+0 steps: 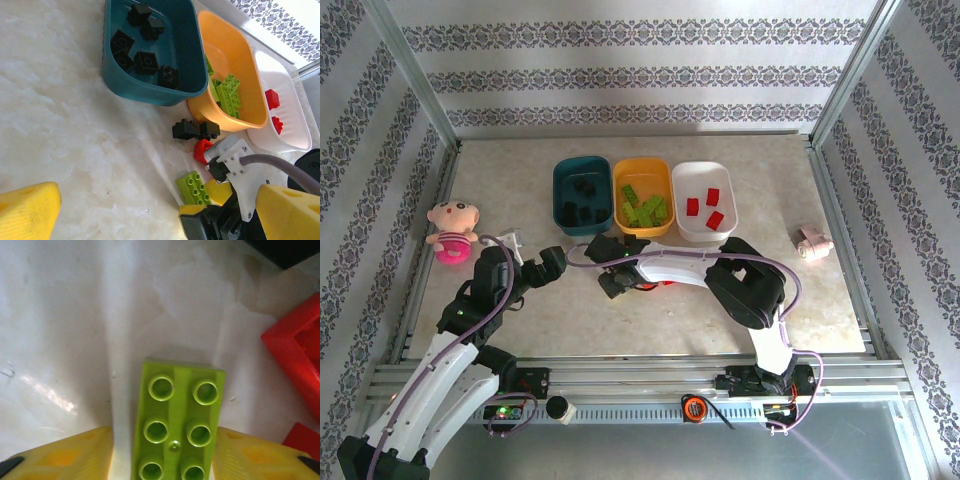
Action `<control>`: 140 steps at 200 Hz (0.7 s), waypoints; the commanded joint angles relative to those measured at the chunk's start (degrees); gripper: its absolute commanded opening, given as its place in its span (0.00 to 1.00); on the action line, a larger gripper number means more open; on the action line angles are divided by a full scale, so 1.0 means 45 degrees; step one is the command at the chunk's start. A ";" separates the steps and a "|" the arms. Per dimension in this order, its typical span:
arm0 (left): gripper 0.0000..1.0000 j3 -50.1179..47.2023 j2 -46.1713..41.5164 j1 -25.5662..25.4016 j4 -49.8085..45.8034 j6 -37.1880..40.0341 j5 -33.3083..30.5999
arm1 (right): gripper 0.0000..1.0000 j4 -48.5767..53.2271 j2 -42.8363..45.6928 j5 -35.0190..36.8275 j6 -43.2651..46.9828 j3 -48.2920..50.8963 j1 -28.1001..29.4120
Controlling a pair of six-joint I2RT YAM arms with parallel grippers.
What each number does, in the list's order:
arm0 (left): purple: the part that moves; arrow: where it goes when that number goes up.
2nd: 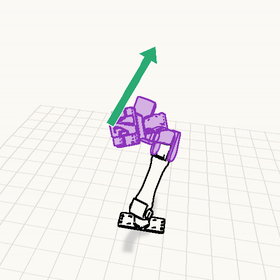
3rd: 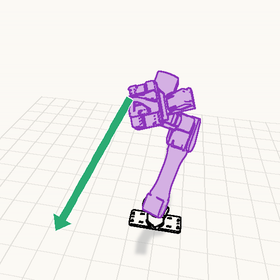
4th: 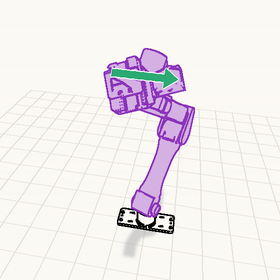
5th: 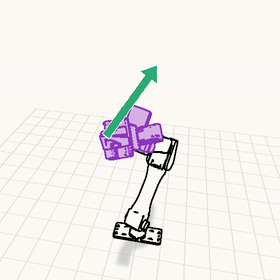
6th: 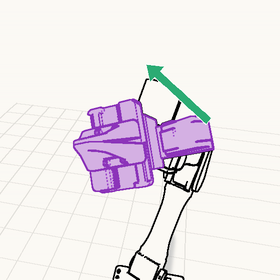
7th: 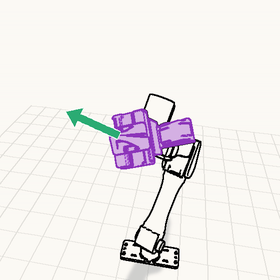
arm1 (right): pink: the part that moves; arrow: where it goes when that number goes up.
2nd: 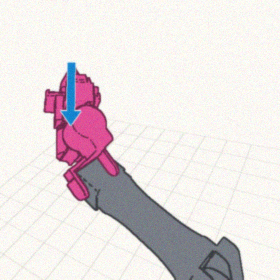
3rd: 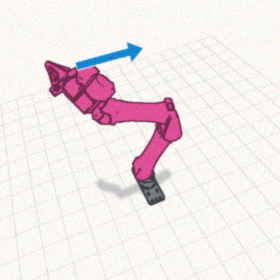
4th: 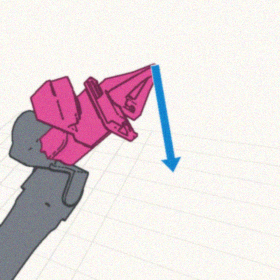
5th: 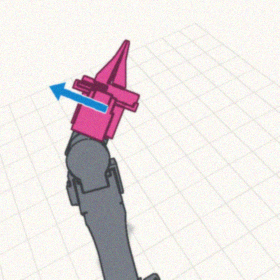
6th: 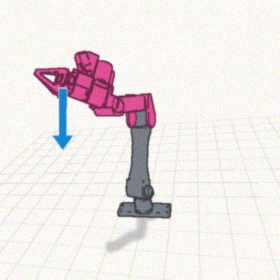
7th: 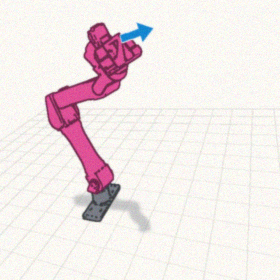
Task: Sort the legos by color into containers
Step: Pick up the lego from the center of the table.
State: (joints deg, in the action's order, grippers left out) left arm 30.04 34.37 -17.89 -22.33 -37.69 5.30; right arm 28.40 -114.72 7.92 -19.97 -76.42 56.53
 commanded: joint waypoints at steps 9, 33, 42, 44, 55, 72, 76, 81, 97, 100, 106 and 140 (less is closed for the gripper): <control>1.00 -0.0128 -0.0138 -0.0017 -0.0059 -0.0177 -0.0258 | 0.38 -0.0322 -0.0006 0.0078 -0.0022 -0.0082 0.0112; 1.00 -0.0129 -0.0138 -0.0011 -0.0030 -0.0227 -0.0352 | 0.30 -0.1180 0.0965 -0.0418 0.0208 0.0518 0.0052; 1.00 -0.0170 -0.0137 -0.0021 0.0055 -0.0266 -0.0357 | 0.28 -0.1407 0.1449 -0.0624 0.0237 0.0695 -0.0031; 1.00 -0.0172 -0.0138 -0.0012 0.0073 -0.0278 -0.0367 | 0.28 -0.1453 0.1576 -0.0671 0.0238 0.0738 -0.0065; 1.00 -0.0246 -0.0118 -0.0017 0.0235 -0.0346 -0.0367 | 0.27 -0.1699 0.2275 -0.0924 0.0274 0.0972 -0.0215; 1.00 -0.0430 -0.0032 -0.0013 0.0580 -0.0419 -0.0250 | 0.26 -0.1978 0.3318 -0.1184 0.0344 0.1217 -0.0594; 1.00 -0.0479 -0.0004 -0.0009 0.0686 -0.0428 -0.0175 | 0.26 -0.2011 0.3533 -0.1178 0.0336 0.1238 -0.0730; 1.00 -0.0564 0.0032 -0.0028 0.0806 -0.0432 -0.0112 | 0.26 -0.2051 0.3751 -0.1156 0.0345 0.1241 -0.0884; 1.00 -0.0760 0.0167 -0.0014 0.1175 -0.0535 0.0147 | 0.25 -0.2027 0.4051 -0.0981 0.0270 0.1038 -0.1656; 1.00 -0.0800 0.0201 -0.0012 0.1280 -0.0548 0.0211 | 0.25 -0.1999 0.4033 -0.0921 0.0232 0.0944 -0.1795; 1.00 -0.0856 0.0274 -0.0019 0.1403 -0.0557 0.0338 | 0.25 -0.1913 0.3960 -0.0808 0.0163 0.0752 -0.2090; 1.00 -0.0984 0.0932 -0.0015 0.1892 -0.0504 0.1240 | 0.25 -0.1596 0.2637 0.0033 -0.0006 -0.0902 -0.3522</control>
State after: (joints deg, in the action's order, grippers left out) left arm 26.02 37.10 -17.89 -17.98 -39.38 7.31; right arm 19.90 -97.91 4.69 -19.31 -75.40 44.16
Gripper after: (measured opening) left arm 0.997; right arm 0.286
